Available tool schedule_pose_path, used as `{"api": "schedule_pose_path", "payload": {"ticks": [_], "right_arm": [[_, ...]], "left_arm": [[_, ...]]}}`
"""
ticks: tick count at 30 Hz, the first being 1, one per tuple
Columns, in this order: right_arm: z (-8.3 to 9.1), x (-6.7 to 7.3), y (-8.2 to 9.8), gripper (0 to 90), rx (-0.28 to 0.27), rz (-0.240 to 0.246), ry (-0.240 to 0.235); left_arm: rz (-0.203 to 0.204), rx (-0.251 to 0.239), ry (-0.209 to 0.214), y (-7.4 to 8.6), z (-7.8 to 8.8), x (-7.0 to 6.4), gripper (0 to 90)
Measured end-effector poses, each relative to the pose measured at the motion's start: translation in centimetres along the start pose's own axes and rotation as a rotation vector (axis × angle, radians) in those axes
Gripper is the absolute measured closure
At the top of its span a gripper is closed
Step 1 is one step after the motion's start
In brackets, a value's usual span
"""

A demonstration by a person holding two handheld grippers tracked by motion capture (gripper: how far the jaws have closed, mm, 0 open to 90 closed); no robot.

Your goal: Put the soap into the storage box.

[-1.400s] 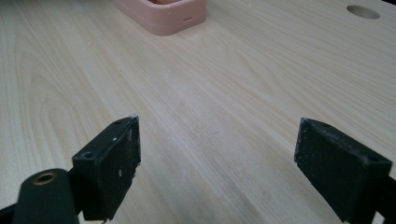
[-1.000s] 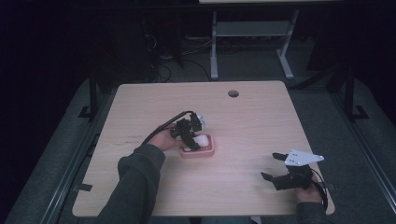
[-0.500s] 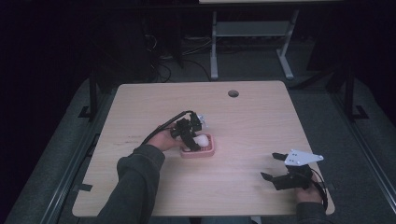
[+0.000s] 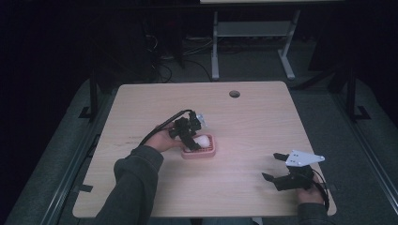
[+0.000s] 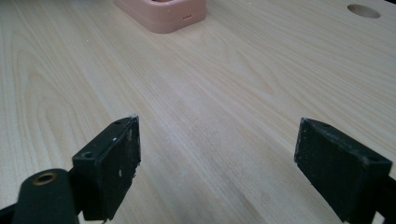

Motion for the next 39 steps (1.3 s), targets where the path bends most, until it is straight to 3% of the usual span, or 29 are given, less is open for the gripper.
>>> {"api": "schedule_pose_path", "payload": {"ticks": [29,39], "right_arm": [[-0.2,0.1,0.2,13.8,0.018,0.0,0.01],[-0.2,-0.1,0.3,13.7,0.019,-0.005,0.014]], "left_arm": [[0.06,-0.059,-0.003,3.1,1.5,-0.9,31.5],[0.047,-0.07,-0.007,3.6,1.9,-1.7,30.4]]}}
Point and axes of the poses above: each handheld gripper's, and its own axes: z roughly backward along the jaws, y roughly out of its underside, x roughly to its left, the point moved 8 cm from there along -z, roughly forward along the jaws, and after that the axes turned 15 degrees about x, right-handed, at the moved point
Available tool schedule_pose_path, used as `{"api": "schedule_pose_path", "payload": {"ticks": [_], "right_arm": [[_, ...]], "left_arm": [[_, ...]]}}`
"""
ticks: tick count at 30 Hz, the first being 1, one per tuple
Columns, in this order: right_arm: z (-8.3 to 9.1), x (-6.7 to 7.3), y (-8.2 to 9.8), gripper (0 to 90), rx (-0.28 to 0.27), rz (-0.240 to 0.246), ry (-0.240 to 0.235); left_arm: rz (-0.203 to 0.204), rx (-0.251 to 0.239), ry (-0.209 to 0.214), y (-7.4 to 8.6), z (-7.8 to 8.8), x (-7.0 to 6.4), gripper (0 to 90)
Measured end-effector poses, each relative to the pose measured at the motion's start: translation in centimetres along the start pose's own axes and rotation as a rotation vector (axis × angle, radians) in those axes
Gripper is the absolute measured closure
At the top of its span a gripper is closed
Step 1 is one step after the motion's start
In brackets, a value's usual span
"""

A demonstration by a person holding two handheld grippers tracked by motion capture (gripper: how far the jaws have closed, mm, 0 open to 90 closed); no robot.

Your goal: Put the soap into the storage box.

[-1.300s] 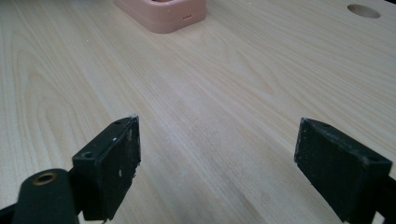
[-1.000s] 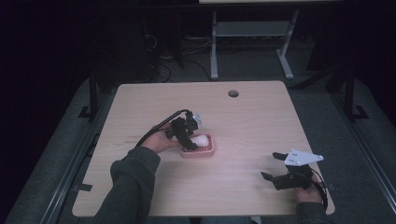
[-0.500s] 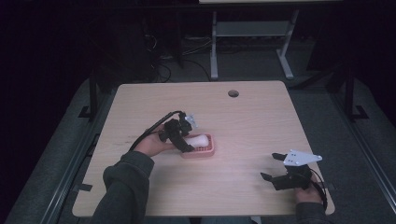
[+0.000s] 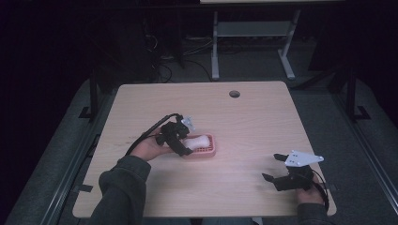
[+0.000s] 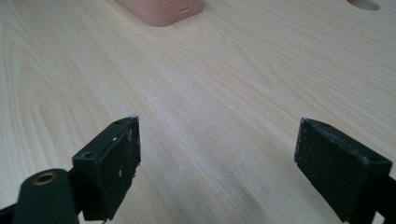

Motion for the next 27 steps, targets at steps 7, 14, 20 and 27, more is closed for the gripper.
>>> {"api": "schedule_pose_path", "payload": {"ticks": [7,14,20,27], "right_arm": [[0.0,0.0,0.0,13.8,0.005,-0.002,0.002],[-0.1,-0.1,0.1,13.7,0.015,-0.002,0.006],[-0.2,0.0,0.1,13.8,0.019,0.002,0.011],[-0.3,0.0,0.2,13.8,0.03,0.002,0.013]], "left_arm": [[0.005,-0.007,0.003,0.7,0.1,-0.4,30.2],[0.01,-0.023,0.019,1.5,0.5,-1.0,28.5],[0.012,-0.031,0.019,2.3,0.5,-1.4,27.7],[0.032,-0.041,0.027,3.4,0.4,-1.7,27.7]]}}
Point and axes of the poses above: each handheld gripper's, and its own axes: z roughly backward along the jaws, y roughly out of its underside, x roughly to its left, the point moved 8 cm from there along -z, roughly forward along the jaws, and after that the axes turned 15 degrees about x, right-handed, at the moved point
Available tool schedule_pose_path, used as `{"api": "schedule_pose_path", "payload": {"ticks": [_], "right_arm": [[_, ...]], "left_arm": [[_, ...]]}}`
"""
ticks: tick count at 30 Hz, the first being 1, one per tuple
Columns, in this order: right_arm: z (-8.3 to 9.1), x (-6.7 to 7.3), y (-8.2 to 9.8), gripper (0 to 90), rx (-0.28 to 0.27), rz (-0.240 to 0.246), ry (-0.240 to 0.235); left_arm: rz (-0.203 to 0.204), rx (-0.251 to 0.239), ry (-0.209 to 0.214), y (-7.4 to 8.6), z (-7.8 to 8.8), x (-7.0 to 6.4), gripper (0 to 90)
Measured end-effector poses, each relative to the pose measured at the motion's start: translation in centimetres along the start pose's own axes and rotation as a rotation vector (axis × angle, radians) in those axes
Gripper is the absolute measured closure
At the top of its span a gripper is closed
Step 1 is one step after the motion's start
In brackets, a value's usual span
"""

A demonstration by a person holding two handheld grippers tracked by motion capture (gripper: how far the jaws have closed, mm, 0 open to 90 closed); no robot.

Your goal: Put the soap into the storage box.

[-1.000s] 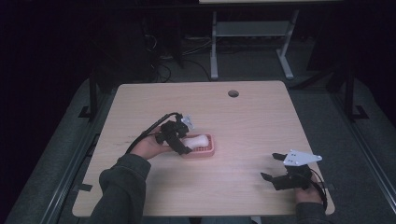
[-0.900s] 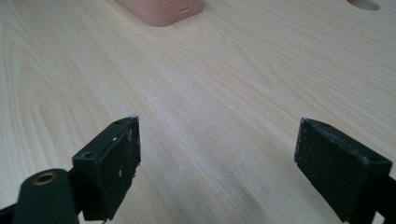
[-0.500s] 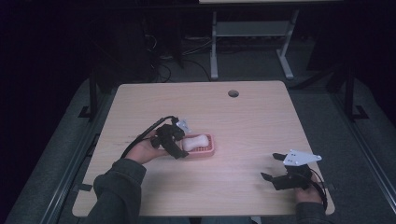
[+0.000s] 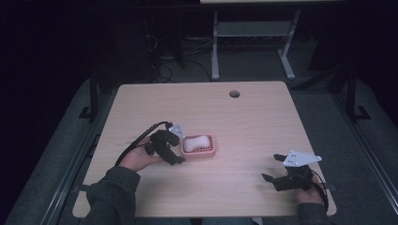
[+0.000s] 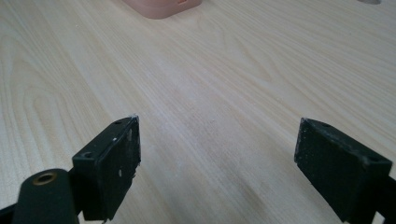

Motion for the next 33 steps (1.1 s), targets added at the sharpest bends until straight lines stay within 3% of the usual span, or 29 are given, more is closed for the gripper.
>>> {"api": "schedule_pose_path", "payload": {"ticks": [23,33], "right_arm": [[0.0,0.0,0.1,13.8,0.009,-0.002,0.001],[0.1,0.0,0.1,13.8,0.004,0.0,0.006]], "left_arm": [[0.025,0.009,-0.001,3.7,-0.5,-0.6,26.9],[0.049,-0.016,-0.011,4.9,-0.4,-1.0,25.5]]}}
Point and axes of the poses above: each handheld gripper's, and its own axes: z roughly backward along the jaws, y roughly out of its underside, x roughly to its left, the point moved 8 cm from there along -z, roughly forward along the jaws, and after that the axes turned 15 degrees about x, right-handed, at the moved point
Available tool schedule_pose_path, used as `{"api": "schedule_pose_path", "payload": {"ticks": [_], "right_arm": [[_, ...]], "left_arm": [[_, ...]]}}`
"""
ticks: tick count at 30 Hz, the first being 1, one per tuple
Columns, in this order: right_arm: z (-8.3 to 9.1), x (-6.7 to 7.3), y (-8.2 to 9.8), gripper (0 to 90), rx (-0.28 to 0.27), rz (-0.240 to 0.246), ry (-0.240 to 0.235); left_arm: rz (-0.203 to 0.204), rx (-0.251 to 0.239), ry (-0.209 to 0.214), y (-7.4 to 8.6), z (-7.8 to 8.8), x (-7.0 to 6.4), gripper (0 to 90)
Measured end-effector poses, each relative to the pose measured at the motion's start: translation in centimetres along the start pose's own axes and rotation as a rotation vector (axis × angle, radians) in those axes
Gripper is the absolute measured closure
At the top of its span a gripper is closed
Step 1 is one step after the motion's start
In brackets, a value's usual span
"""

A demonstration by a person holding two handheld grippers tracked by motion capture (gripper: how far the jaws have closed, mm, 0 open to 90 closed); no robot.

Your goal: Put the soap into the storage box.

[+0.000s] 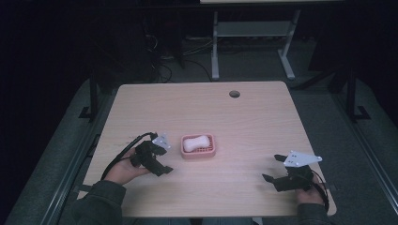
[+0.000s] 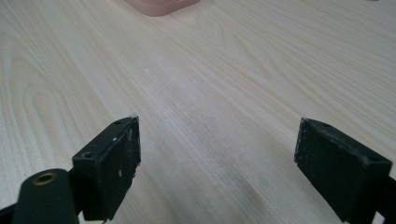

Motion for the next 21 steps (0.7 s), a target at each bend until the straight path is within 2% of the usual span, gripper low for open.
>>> {"api": "schedule_pose_path", "payload": {"ticks": [6,8,12,13,20,21], "right_arm": [[0.0,0.0,0.0,13.7,0.005,-0.002,0.004],[0.1,-0.1,-0.1,13.8,-0.001,0.006,0.019],[0.2,-0.1,-0.1,13.8,-0.003,0.005,0.025],[0.3,-0.1,-0.1,13.8,-0.005,0.005,0.027],[0.2,0.0,-0.1,13.7,0.0,0.009,0.024],[0.2,0.0,-0.1,13.8,0.001,0.008,0.023]], "left_arm": [[-0.002,-0.006,-0.003,0.7,-0.1,-0.3,25.0],[-0.006,-0.006,-0.007,1.0,-0.2,-0.4,24.9],[-0.007,0.003,0.006,1.6,-0.5,-0.9,24.9],[-0.016,0.006,-0.001,1.7,-0.5,-0.9,24.9],[-0.008,-0.005,-0.006,2.4,-0.3,-1.3,24.3],[-0.022,0.001,-0.015,2.5,-0.3,-1.2,24.2]]}}
Point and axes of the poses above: each handheld gripper's, and its own axes: z roughly backward along the jaws, y roughly out of its underside, x roughly to its left, the point moved 8 cm from there along -z, roughly forward along the jaws, and after that the axes turned 15 degrees about x, right-handed, at the moved point
